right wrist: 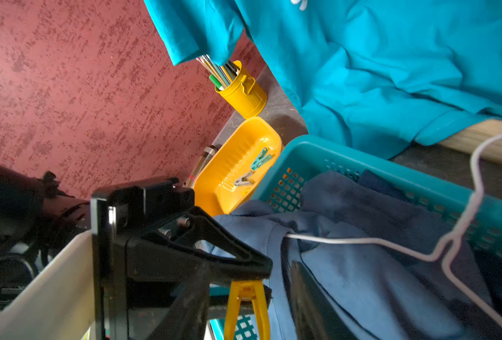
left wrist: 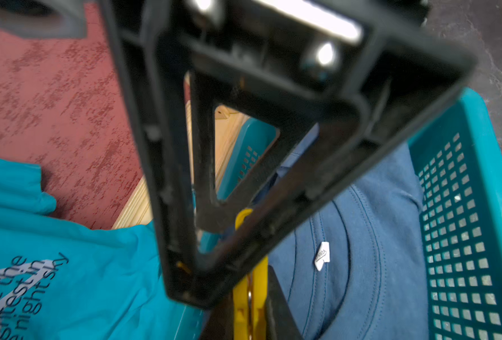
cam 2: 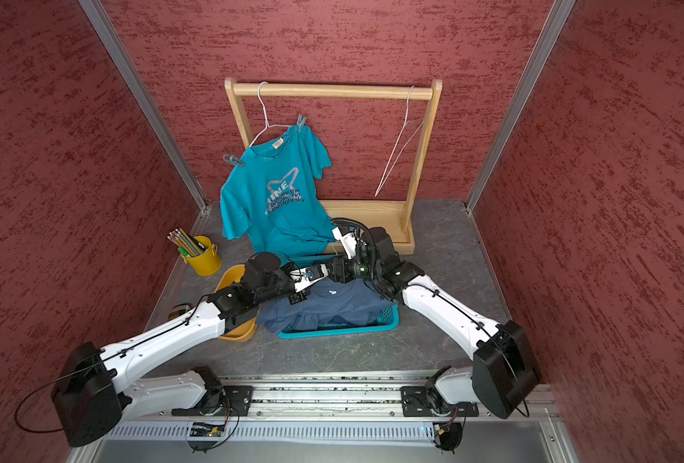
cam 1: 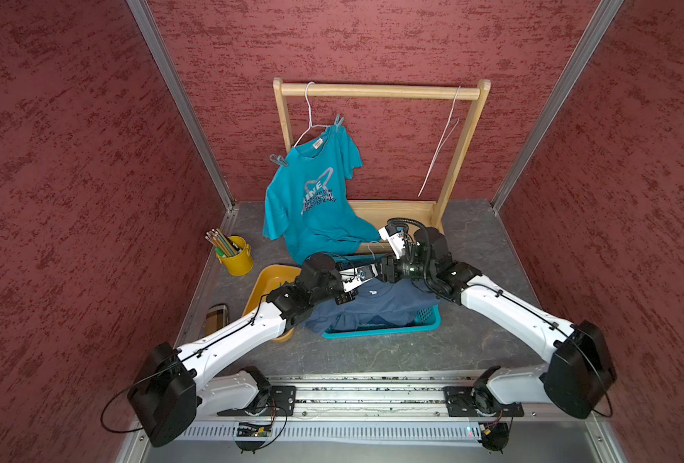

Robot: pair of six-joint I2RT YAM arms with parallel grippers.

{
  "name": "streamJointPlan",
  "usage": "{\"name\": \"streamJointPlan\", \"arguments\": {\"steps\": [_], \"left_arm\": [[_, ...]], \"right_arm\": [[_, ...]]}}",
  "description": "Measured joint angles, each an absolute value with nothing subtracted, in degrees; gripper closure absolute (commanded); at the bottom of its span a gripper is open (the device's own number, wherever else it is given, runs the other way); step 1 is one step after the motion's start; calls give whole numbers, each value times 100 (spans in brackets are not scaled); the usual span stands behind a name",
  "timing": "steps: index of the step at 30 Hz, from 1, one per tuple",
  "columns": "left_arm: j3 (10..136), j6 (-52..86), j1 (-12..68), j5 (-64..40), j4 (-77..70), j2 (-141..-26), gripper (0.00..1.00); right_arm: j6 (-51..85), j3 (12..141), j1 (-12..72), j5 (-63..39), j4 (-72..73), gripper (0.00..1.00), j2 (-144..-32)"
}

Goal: Remove the clothespins securing t-shirts to the hanger
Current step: Place the clothespin in the storage box, then pick up the hanger from the basket.

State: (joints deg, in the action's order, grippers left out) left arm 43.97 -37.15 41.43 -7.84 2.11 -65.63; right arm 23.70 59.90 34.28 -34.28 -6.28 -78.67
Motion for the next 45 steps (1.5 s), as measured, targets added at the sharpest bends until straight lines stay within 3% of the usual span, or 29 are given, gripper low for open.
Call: {"name": "streamJointPlan", "arguments": {"steps": [9, 13, 18, 20, 22, 24, 27, 33, 35, 43, 45], "left_arm": [[3461, -1605, 3387, 185, 384, -5192, 94], [2827, -104, 2180, 250, 506, -4482, 89], [2053, 1678, 670, -436, 593, -4080, 87], [1894, 2185, 357, -615, 676, -4134, 77], [1861, 2554, 165, -716, 814, -4272, 51], [1863, 2788, 40, -832, 849, -4412, 40], [1863, 2974, -58, -989, 858, -4495, 33], [1870, 2993, -64, -1155, 810, -4333, 32], [1887, 2956, -64, -1177, 814, -4285, 32], [2056, 2711, -64, -1299, 939, -4018, 32], [2169, 2611, -64, -1330, 989, -3957, 32]], "right_arm": [[2357, 6233, 3402, -2290, -744, 47, -8195], [2403, 6554, 3400, -1656, -996, 44, -8882], [2440, 6930, 3393, -1179, -1466, 44, -9577], [2443, 7100, 3393, -991, -1645, 44, -9776], [2443, 7185, 3398, -827, -1765, 43, -9865], [2438, 7218, 3398, -701, -1857, 42, -9889], [2432, 7290, 3398, -585, -1964, 42, -9957], [2392, 7439, 3398, -517, -2008, 43, -10151], [2370, 7526, 3398, -506, -2049, 48, -10219], [2196, 7655, 3446, -397, -2163, 93, -10331], [2182, 7631, 3472, -364, -2137, 100, -10276]]}}
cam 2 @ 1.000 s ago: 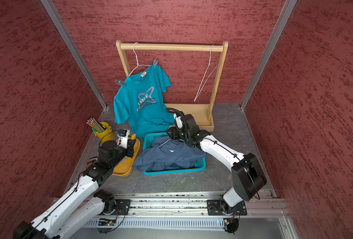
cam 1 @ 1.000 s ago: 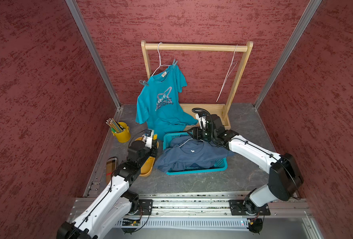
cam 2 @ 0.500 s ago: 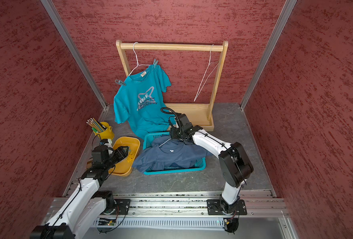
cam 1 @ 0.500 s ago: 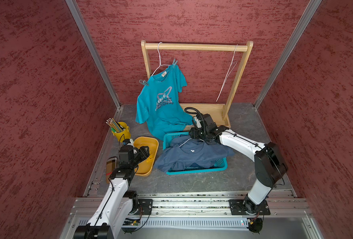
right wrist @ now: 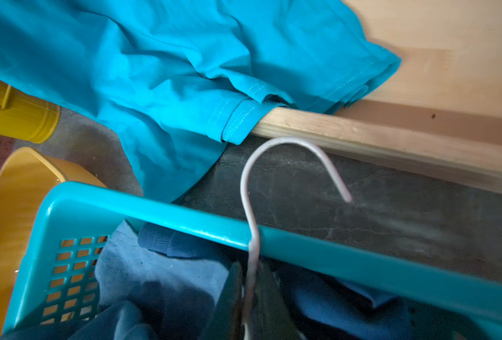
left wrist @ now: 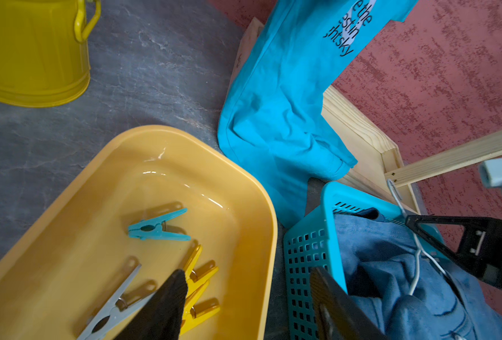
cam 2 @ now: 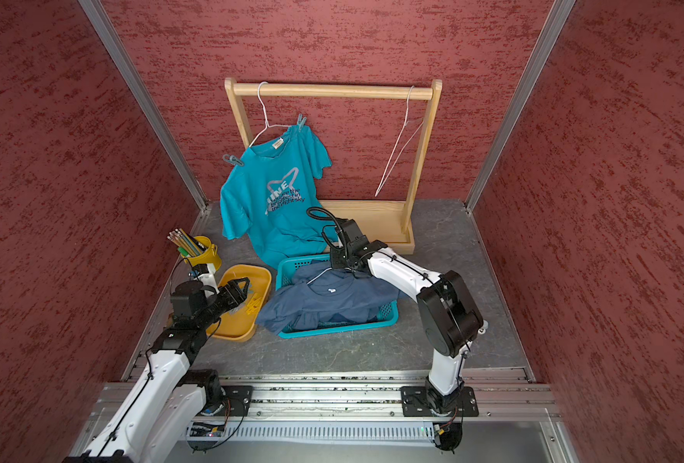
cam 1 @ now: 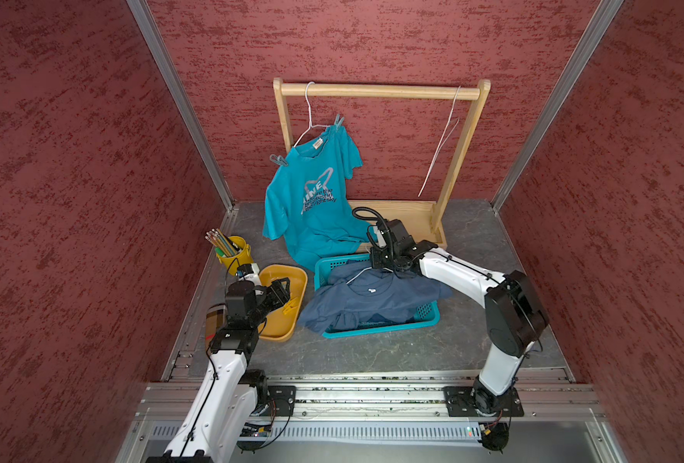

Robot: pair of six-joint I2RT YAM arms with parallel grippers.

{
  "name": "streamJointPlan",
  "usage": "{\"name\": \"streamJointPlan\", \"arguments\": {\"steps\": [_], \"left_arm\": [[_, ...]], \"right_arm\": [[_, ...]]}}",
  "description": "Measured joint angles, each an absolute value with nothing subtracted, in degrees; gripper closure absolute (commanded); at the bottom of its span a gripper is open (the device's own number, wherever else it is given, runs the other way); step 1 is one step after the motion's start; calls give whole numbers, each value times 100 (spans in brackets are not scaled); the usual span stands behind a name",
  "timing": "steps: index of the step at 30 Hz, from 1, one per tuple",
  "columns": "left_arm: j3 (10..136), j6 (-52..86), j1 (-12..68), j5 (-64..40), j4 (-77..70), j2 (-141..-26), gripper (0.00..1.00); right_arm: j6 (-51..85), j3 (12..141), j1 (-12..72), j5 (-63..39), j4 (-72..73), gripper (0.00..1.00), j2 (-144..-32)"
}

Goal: Remove the clothespins securing t-shirts to the hanger
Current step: Pick up the hanger from the basket.

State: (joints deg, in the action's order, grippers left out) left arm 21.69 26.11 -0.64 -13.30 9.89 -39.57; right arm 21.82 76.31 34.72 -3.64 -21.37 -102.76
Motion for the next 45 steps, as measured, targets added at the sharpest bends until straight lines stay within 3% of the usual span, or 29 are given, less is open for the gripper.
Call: {"name": "streamJointPlan", "arguments": {"steps": [8, 18, 24, 29, 32, 40, 45], "left_arm": [[2648, 2150, -64, -1678, 1063, -3627, 32], [3328, 1398, 12, -3087, 1098, -3675, 33], [4178, 390, 1046, -3889, 1264, -3850, 26], [5275, -980, 2740, -3275, 2165, -4486, 20], [5516, -1544, 3365, -2731, 2589, -4875, 21], [5537, -1962, 3474, -2016, 2899, -5579, 31], [5561, -2102, 3481, -1806, 2812, -5784, 46]], "right_arm": [[2034, 7013, 3505, -329, -1678, 100, -9111], [1988, 6132, 3518, -390, -491, 100, -7393], [1938, 5913, 3518, -401, 145, 100, -6661], [1855, 5913, 3518, -399, 327, 100, -6453], [1835, 5913, 3518, -401, 325, 100, -6440], [1750, 5863, 3522, -563, 325, 100, -6399], [1664, 5765, 3538, -757, 351, 100, -6381]]}}
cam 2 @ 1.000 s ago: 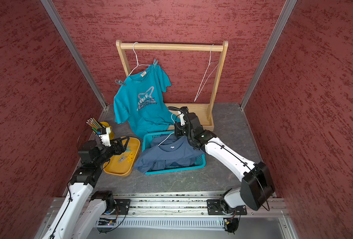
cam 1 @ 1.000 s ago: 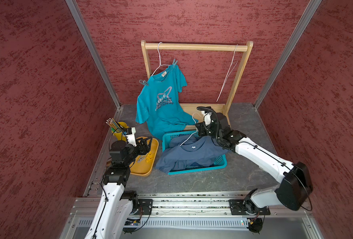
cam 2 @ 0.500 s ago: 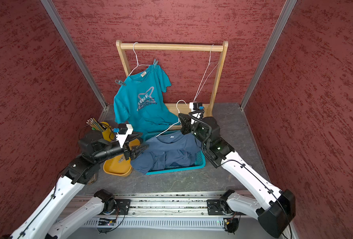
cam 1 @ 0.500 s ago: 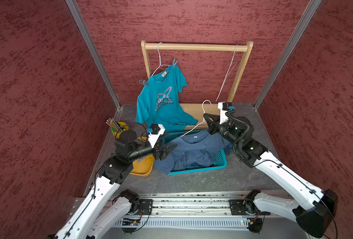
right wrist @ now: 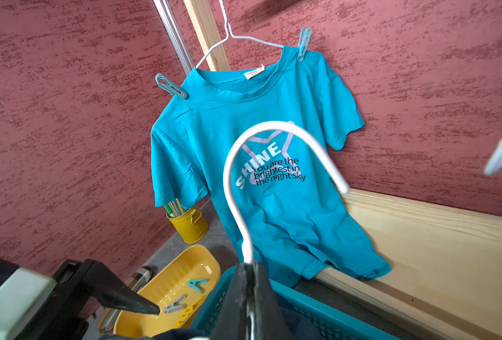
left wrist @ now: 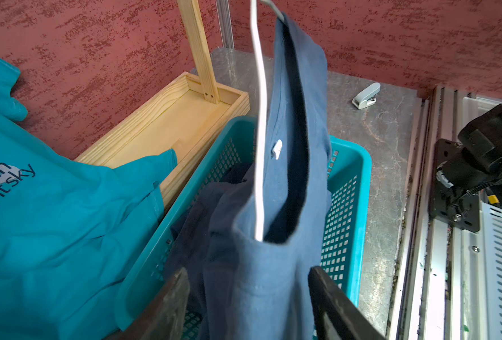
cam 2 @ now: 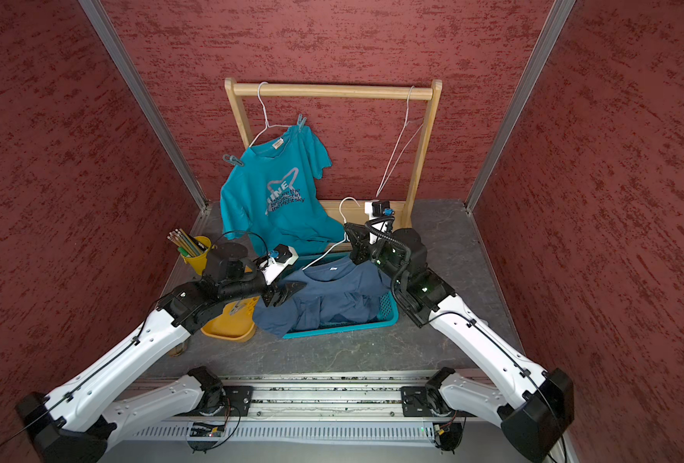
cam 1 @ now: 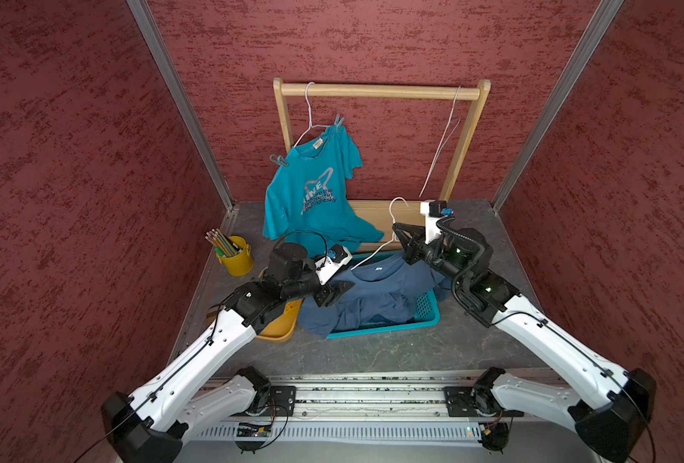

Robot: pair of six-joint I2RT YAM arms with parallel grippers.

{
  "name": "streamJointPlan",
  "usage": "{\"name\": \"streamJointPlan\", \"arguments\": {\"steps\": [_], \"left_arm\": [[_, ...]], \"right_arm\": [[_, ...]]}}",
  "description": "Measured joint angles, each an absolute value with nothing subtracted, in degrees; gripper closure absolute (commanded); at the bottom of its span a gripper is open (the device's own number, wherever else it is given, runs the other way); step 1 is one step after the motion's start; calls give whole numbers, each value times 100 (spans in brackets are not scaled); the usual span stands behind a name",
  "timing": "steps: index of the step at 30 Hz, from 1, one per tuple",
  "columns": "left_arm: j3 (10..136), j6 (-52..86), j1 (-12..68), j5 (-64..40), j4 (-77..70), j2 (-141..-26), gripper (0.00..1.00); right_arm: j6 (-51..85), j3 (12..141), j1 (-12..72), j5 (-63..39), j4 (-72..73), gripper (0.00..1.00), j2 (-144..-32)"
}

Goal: Remove the clothespins securing t-shirts to the hanger
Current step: Pick up the hanger from the basket.

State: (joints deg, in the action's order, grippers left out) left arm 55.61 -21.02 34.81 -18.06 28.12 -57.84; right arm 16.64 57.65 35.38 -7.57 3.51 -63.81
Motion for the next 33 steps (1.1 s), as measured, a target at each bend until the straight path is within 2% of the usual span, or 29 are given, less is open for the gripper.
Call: {"name": "streamJointPlan", "arguments": {"steps": [3, 7, 16, 19, 22, 27, 33], "left_arm": [[5596, -2147, 3487, -1688, 2797, -6014, 65], [5673, -2217, 3538, -1573, 2827, -6195, 100], [5693, -2547, 3607, -1527, 2917, -5946, 100], [5693, -2689, 3594, -1514, 2985, -5771, 100], [5693, -2805, 3522, -1557, 3030, -5645, 100], [5693, -2947, 3365, -1776, 3271, -5505, 100], [5693, -3039, 3098, -2211, 3538, -5146, 100]], "right_arm": [[1597, 5728, 3559, -902, 375, 100, -6379], [1476, 5677, 3573, -1094, 469, 100, -6348], [1105, 5640, 3575, -1391, 676, 99, -6239], [998, 5647, 3575, -1507, 663, 67, -6219], [788, 5671, 3594, -1579, 504, 49, -6165], [272, 5878, 3594, -1260, -158, 36, -5859], [-281, 6425, 3597, -587, -1234, 30, -5400]]}}
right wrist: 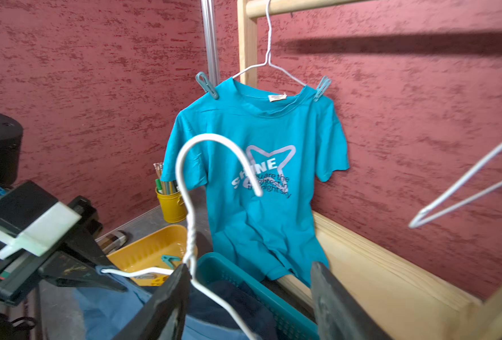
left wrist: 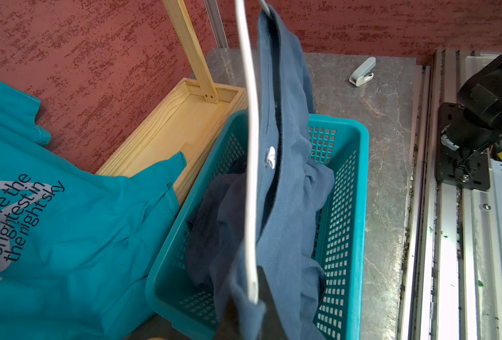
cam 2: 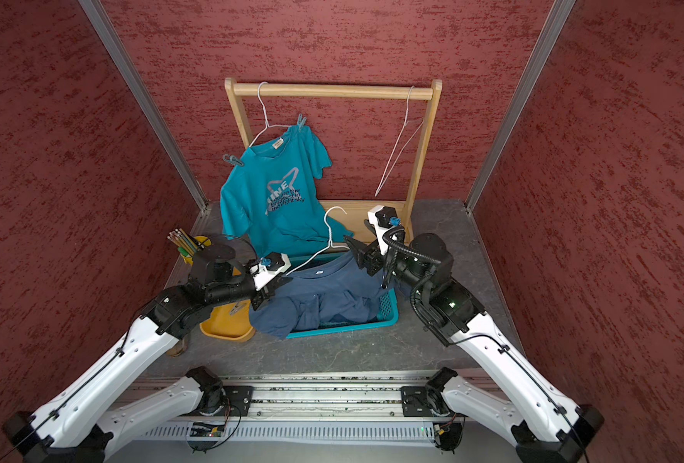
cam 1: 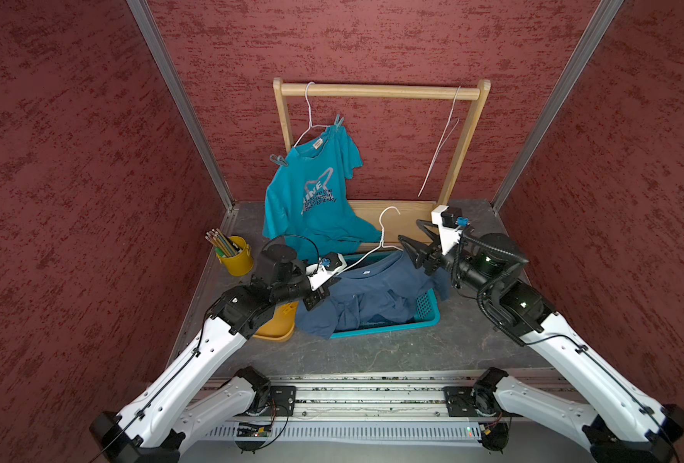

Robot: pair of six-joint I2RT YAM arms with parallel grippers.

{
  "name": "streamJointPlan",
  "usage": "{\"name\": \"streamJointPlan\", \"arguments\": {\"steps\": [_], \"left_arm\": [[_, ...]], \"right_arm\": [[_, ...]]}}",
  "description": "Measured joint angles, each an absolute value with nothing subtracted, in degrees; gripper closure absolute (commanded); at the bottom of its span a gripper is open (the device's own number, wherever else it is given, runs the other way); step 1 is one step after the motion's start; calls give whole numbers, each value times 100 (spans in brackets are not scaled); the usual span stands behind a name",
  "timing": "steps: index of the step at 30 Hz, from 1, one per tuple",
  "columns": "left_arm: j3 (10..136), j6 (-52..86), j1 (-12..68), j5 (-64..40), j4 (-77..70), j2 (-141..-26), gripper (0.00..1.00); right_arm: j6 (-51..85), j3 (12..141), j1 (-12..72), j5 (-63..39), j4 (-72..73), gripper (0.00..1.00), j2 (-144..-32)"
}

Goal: Remove the clothespins securing t-shirts to the hanger
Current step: Pick up the hanger from the basket.

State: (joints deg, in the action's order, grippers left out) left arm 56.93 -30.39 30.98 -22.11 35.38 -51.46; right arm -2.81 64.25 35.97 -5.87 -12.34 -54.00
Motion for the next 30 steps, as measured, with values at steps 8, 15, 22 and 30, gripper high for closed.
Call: {"name": "streamJointPlan", "arguments": {"steps": [8, 15, 22, 30], "left_arm": [[5693, -3129, 2453, -2891, 3717, -4928, 100], [5693, -3247, 2377, -3404, 3905, -4987, 100], [5725, -3271, 2377, -3820, 4010, -5192, 100], [5898, -3382, 2377, -3929, 4125, -5325, 100]], "right_arm": [[-816, 6659, 3594, -152, -2591, 28, -4969], [-1319, 6558, 3597, 244, -3212, 29, -5354], [-1813, 6370, 3597, 395, -3277, 29, -5603], [-2062, 6410, 3597, 325, -3262, 32, -5614]]}}
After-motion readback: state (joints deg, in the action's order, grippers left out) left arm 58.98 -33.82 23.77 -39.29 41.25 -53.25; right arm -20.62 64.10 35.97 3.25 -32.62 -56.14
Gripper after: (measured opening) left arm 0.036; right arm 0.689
